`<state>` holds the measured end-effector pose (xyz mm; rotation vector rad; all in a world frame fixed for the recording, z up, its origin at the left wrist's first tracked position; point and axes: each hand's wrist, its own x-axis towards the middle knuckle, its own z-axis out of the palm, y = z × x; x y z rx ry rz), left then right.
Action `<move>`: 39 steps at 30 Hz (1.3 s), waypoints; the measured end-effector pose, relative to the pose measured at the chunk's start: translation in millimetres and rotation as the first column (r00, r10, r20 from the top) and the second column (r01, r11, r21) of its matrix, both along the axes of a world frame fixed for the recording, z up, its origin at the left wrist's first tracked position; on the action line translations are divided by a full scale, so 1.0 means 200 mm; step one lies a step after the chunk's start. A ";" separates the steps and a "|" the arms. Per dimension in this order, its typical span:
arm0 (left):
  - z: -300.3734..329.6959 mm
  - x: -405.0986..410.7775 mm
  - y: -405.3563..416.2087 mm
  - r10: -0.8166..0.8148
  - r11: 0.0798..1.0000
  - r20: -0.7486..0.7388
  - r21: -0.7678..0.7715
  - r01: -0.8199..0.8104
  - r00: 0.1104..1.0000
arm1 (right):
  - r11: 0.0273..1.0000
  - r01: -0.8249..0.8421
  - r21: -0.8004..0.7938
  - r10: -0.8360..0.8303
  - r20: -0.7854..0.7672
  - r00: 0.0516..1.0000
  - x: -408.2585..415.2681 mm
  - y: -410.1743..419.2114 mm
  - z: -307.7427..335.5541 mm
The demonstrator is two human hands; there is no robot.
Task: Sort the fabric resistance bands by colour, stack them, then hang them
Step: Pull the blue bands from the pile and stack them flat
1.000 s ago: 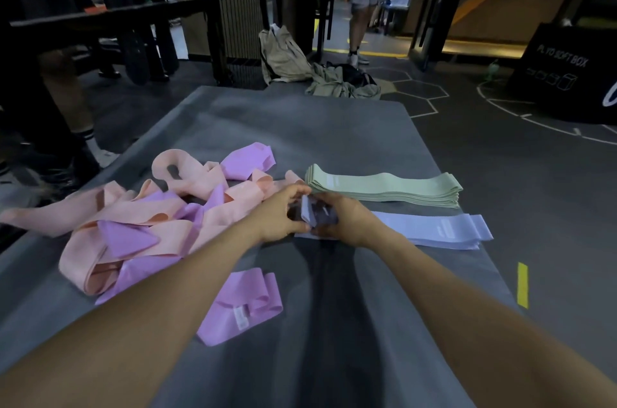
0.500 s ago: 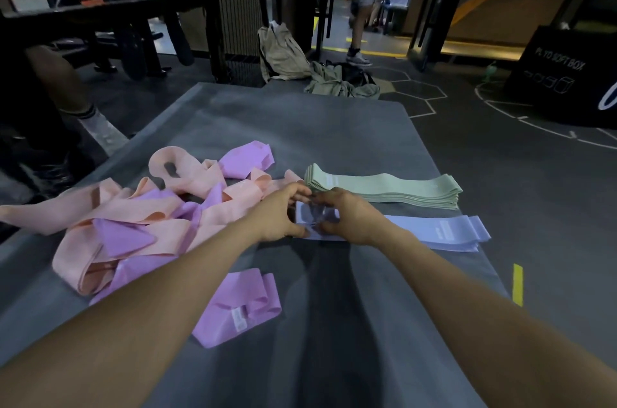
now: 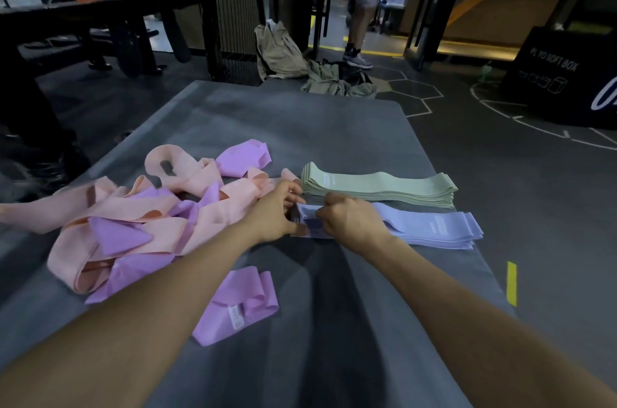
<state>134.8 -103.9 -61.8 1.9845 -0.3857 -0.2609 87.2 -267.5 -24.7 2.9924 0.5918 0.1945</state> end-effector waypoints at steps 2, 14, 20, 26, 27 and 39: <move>0.00 0.00 0.00 0.012 1.000 0.020 0.019 -0.013 1.000 | 0.998 0.037 -0.057 -0.037 0.002 0.999 0.00 -0.01 0.01; 0.01 -0.01 0.02 0.007 0.999 0.007 -0.046 -0.007 1.000 | 0.998 -0.059 -0.012 0.060 0.029 0.998 -0.02 0.03 -0.07; 0.00 -0.02 0.02 0.010 1.000 0.007 -0.023 -0.010 1.000 | 1.000 -0.012 -0.006 0.012 0.039 0.999 0.01 0.01 -0.09; 0.01 -0.02 0.03 0.005 1.000 0.022 -0.007 -0.005 1.000 | 0.998 -0.037 -0.044 0.039 0.043 0.998 -0.03 0.05 -0.07; 0.01 -0.02 0.03 -0.004 1.000 0.027 0.004 0.004 1.000 | 0.996 -0.052 -0.075 0.054 0.034 0.998 -0.03 0.05 -0.07; 0.16 -0.01 -0.03 -0.295 0.827 0.168 0.538 0.163 0.941 | 0.981 -0.135 0.142 0.129 0.048 0.990 -0.05 0.03 -0.01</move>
